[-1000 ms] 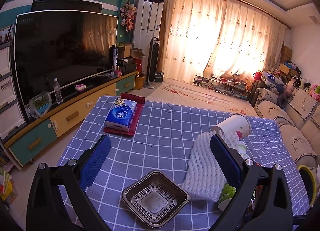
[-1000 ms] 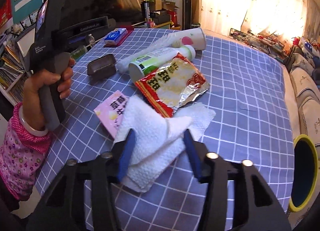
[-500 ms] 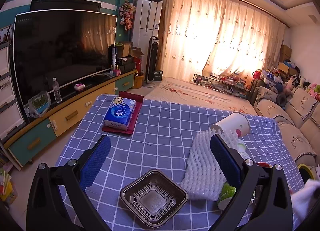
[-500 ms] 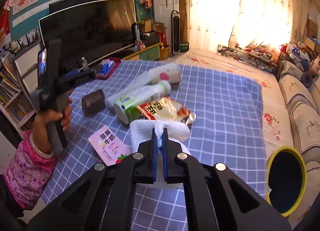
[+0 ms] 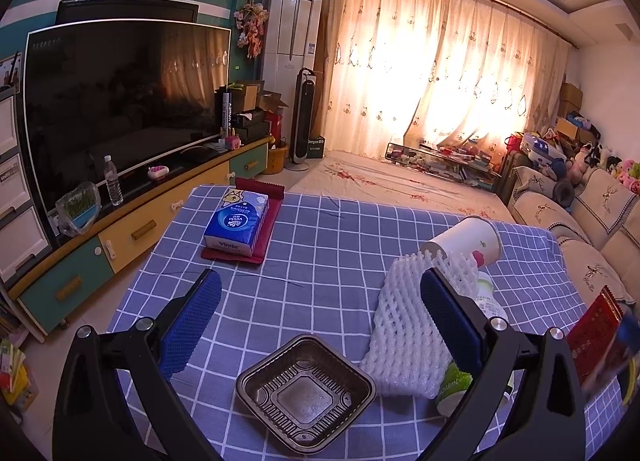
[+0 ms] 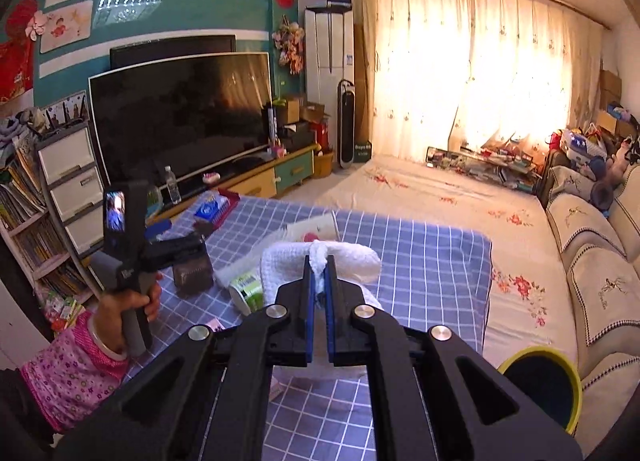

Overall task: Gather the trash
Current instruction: 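Carry the white tissue over the yellow bin and open the right gripper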

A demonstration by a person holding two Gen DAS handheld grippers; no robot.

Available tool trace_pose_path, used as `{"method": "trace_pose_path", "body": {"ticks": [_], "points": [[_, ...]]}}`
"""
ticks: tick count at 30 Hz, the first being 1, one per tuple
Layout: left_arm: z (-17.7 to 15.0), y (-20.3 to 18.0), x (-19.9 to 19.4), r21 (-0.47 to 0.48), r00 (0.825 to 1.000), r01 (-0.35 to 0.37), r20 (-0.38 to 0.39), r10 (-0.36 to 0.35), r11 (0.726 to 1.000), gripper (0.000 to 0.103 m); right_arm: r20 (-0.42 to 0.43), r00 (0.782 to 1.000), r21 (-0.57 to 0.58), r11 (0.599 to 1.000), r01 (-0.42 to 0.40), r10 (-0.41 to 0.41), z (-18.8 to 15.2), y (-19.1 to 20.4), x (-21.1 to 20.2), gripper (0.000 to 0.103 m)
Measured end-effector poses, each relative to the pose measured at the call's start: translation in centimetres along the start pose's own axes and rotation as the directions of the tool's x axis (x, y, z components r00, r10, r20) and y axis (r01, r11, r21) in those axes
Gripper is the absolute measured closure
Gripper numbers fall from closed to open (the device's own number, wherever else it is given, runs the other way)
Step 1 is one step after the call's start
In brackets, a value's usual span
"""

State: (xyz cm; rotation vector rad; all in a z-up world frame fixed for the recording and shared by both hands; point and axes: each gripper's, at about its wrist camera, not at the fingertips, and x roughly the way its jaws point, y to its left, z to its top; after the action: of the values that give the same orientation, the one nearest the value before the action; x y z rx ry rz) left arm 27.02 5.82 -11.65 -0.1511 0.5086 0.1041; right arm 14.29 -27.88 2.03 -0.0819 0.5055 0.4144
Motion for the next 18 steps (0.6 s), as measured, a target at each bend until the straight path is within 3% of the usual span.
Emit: {"method": "trace_pose_path", "body": {"ticks": [8, 13, 18], "points": [[-0.1, 0.0, 0.1, 0.001, 1.0, 0.002, -0.001, -0.002, 1.0, 0.005, 0.102, 0.995, -0.006, 1.0, -0.002, 0.002, 2.2, 0.0, -3.2, 0.099], [-0.2, 0.0, 0.1, 0.003, 1.0, 0.004, -0.005, -0.004, 1.0, 0.005, 0.126, 0.99, 0.026, 0.998, 0.059, -0.062, 2.1, -1.9, -4.6, 0.098], [-0.1, -0.2, 0.2, 0.008, 1.0, 0.004, -0.006, -0.004, 1.0, 0.005, 0.098, 0.982, 0.096, 0.984, 0.151, -0.16, 0.8, -5.4, -5.0, 0.098]]}}
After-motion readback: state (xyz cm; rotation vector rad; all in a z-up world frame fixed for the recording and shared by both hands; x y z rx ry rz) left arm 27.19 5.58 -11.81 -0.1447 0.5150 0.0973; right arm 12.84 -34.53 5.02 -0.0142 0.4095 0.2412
